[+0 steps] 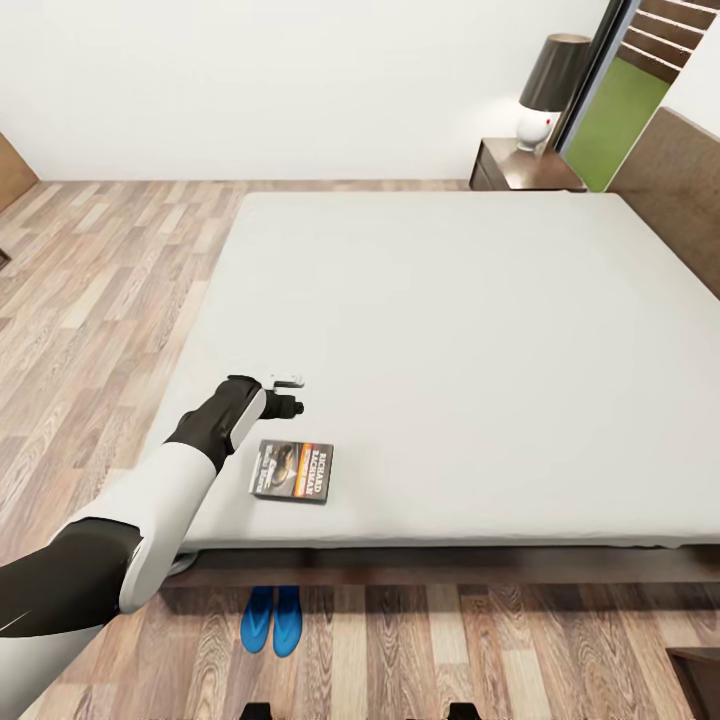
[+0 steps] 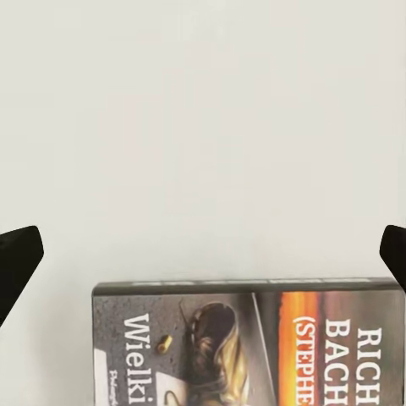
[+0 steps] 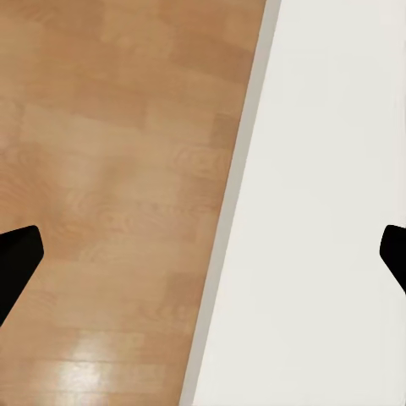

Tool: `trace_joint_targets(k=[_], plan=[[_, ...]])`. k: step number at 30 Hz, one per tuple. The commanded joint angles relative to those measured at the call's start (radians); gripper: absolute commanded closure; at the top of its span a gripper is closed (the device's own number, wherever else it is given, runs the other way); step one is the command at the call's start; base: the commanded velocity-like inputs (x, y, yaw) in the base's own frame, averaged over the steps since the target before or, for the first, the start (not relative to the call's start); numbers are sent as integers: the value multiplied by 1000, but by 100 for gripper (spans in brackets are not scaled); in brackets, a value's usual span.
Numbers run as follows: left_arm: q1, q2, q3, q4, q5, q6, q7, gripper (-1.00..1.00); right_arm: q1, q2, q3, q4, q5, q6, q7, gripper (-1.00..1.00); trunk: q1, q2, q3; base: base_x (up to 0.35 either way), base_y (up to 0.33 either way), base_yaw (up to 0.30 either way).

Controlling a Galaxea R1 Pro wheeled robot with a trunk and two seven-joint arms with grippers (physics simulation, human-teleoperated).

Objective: In the bedroom, move the book from the bed onto either nightstand, and place the two sandals side by side next to the bed.

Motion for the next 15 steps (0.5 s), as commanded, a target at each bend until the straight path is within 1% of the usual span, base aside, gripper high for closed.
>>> trace_joint_targets(k=[1,15], plan=[[0,1,-4,-1,8,4,5,-100,0,0,0,-1,6,4,1,-100,0,0,-2,0,0,0],[-1,-1,-5,-3,8,2,5,-100,0,0,1,-1,6,5,1,-100,0,0,-24,0,0,0]])
